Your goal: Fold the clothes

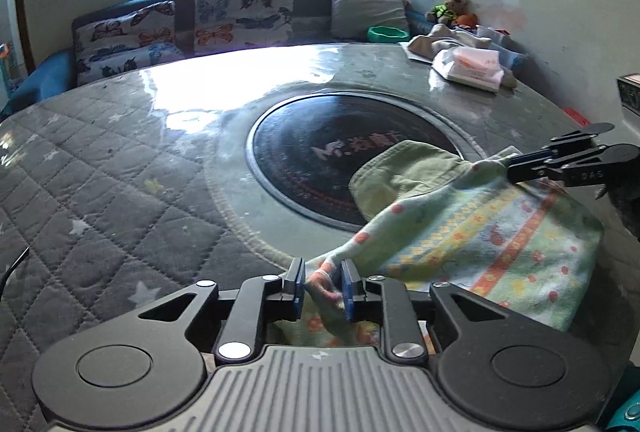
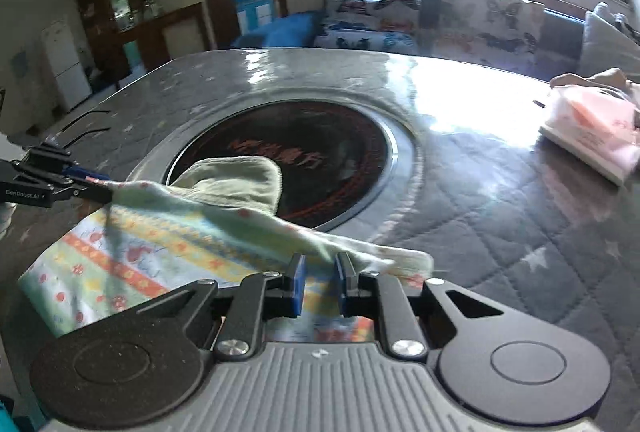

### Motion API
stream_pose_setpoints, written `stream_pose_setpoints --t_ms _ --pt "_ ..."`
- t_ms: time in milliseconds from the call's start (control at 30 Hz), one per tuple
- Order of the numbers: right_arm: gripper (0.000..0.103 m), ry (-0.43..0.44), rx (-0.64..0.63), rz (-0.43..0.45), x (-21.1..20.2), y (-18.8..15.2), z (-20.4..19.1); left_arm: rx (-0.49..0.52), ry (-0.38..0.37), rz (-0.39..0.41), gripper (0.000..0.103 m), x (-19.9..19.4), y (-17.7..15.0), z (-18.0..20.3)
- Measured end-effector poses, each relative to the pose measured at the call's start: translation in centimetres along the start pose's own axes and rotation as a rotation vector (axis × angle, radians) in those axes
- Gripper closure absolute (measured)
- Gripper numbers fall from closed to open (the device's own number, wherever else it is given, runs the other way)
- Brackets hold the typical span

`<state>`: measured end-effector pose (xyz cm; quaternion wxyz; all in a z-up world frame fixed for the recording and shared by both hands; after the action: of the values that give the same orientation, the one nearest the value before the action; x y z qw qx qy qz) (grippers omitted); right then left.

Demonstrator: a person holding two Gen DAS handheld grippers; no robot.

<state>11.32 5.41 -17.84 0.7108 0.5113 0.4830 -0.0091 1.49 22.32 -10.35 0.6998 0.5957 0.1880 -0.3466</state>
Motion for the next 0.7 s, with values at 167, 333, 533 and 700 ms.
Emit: stream_pose_setpoints --t_ms 167,333,533,700 --pt "0.086 0.001 -0.011 0.041 -1.1 1.4 -0.8 -0.027 0.060 0.014 0.077 -0.2 0.6 -1.1" --pt "0.086 0.062 -0.061 0.062 -0.9 2.7 -4.1 -0.030 0.092 0.084 0.079 -1.7 2.3 0.0" --pt "0.086 0.042 -0.105 0.032 1.9 2.7 -6.3 -0.026 -0.052 0.120 0.079 -0.4 3.7 4.3" --pt "0.081 0.013 -0.075 0.012 3.2 2.5 -5.9 -0.054 -0.095 0.082 0.079 2.8 3.9 5.0"
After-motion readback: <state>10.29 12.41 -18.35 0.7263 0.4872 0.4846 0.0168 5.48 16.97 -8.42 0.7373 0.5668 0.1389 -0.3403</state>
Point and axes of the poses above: each gripper's, at about its wrist camera, not at the fingertips, and x roughly the way its jaws point, z to its right, y to its top, the point moved 9 cm from there along x, roughly the way its jaws point, and after that the axes turned 11 degrees about -y, right-handed, at the moved point
